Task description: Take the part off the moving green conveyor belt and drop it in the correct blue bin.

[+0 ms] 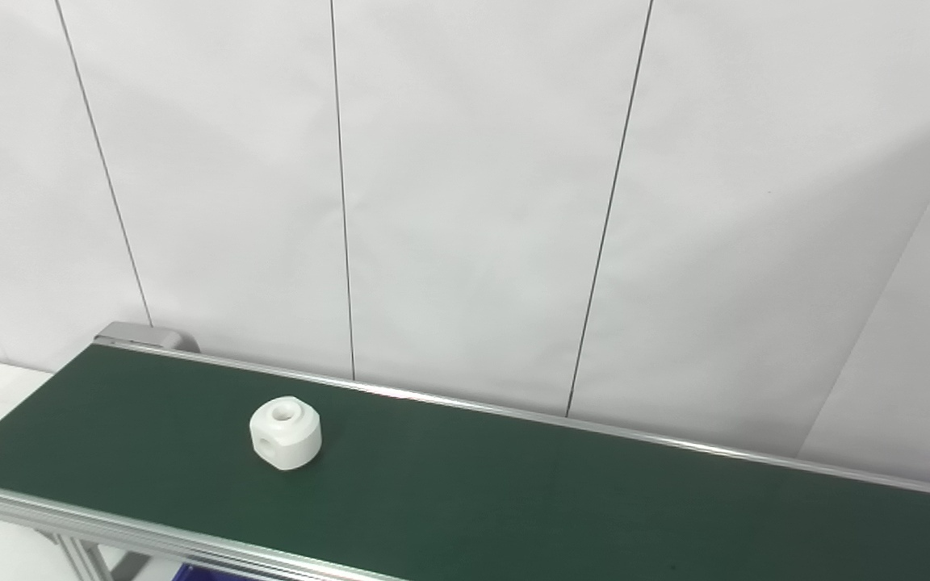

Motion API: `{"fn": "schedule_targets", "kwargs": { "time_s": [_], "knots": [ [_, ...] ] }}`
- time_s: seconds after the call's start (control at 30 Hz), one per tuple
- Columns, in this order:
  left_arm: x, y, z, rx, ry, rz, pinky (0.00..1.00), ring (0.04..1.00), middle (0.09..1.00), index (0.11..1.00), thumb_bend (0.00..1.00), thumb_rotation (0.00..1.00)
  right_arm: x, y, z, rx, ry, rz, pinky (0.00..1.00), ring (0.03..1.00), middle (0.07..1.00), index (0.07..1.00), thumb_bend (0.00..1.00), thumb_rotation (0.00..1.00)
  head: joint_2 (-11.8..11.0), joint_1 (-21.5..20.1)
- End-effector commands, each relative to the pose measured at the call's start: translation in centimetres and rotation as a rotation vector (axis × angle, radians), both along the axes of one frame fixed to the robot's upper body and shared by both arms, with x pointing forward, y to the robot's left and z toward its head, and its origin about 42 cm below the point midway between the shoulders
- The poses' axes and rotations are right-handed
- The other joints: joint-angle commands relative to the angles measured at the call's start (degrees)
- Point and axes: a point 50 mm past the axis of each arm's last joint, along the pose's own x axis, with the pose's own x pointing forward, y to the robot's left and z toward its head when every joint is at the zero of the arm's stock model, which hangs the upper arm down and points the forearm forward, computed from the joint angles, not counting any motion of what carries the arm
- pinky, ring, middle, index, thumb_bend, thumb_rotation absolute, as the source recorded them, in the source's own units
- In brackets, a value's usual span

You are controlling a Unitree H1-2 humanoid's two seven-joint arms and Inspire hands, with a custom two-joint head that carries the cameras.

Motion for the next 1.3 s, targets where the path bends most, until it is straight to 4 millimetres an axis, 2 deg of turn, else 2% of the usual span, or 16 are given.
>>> {"fn": "schedule_targets", "kwargs": {
  "time_s": [0.0,0.2,0.37,0.53,0.67,0.83,0.97,1.1,1.17,1.27],
  "knots": [
    [0.7,-0.5,1.1,-0.03,-0.07,-0.002,0.73,0.889,0.922,0.922,0.94,0.85,0.8,0.0,1.1,0.008,-0.082,0.009,0.96,0.954,0.953,0.953,0.83,1.0,-0.1,0.0],
    [0.9,-0.4,1.6,-0.02,-0.099,-0.001,0.72,0.88,0.914,0.911,0.94,0.86,1.0,0.0,1.1,0.003,-0.086,0.005,0.98,0.971,0.963,0.965,0.82,1.0,0.9,1.7],
    [0.9,-0.1,2.1,-0.035,-0.114,0.006,0.72,0.871,0.902,0.892,0.96,0.85,1.1,0.3,1.0,0.001,-0.084,0.012,1.0,0.974,0.969,0.974,0.84,1.0,0.4,1.9],
    [0.8,0.2,4.9,-0.056,-0.213,0.001,0.73,0.892,0.913,0.9,0.96,0.85,1.3,0.8,1.4,0.005,-0.1,0.016,1.0,0.968,0.965,0.972,0.86,1.0,2.0,2.0],
    [1.5,1.7,7.4,-0.059,-0.291,0.032,0.77,0.91,0.915,0.899,0.98,0.81,1.3,1.0,1.5,0.009,-0.105,0.023,1.0,0.973,0.97,0.975,0.87,1.0,1.9,1.7],
    [3.9,4.8,10.1,0.022,-0.394,0.069,0.75,0.899,0.916,0.908,1.0,0.77,1.2,1.5,1.6,0.017,-0.105,0.03,1.0,0.971,0.973,0.974,0.85,1.0,2.2,1.3],
    [6.9,7.2,12.4,0.097,-0.472,0.09,0.78,0.925,0.927,0.928,1.0,0.78,1.3,1.8,1.7,0.027,-0.112,0.027,1.0,0.971,0.971,0.966,0.85,1.0,2.6,1.2],
    [9.1,8.6,14.2,0.165,-0.515,0.115,0.89,0.969,0.967,0.985,0.97,0.87,1.4,2.1,1.8,0.025,-0.118,0.024,1.0,0.961,0.961,0.957,0.85,1.0,3.3,1.1],
    [9.9,9.1,14.9,0.215,-0.527,0.128,0.91,0.984,0.983,0.997,0.99,0.92,1.4,2.2,1.9,0.026,-0.12,0.024,0.99,0.96,0.96,0.954,0.85,1.0,3.5,1.1],
    [11.6,10.8,16.6,0.418,-0.548,0.128,0.91,0.997,0.997,1.0,1.0,0.97,1.4,2.3,1.9,0.036,-0.121,0.026,0.99,0.959,0.956,0.948,0.85,1.0,4.1,1.0]
  ]
}}
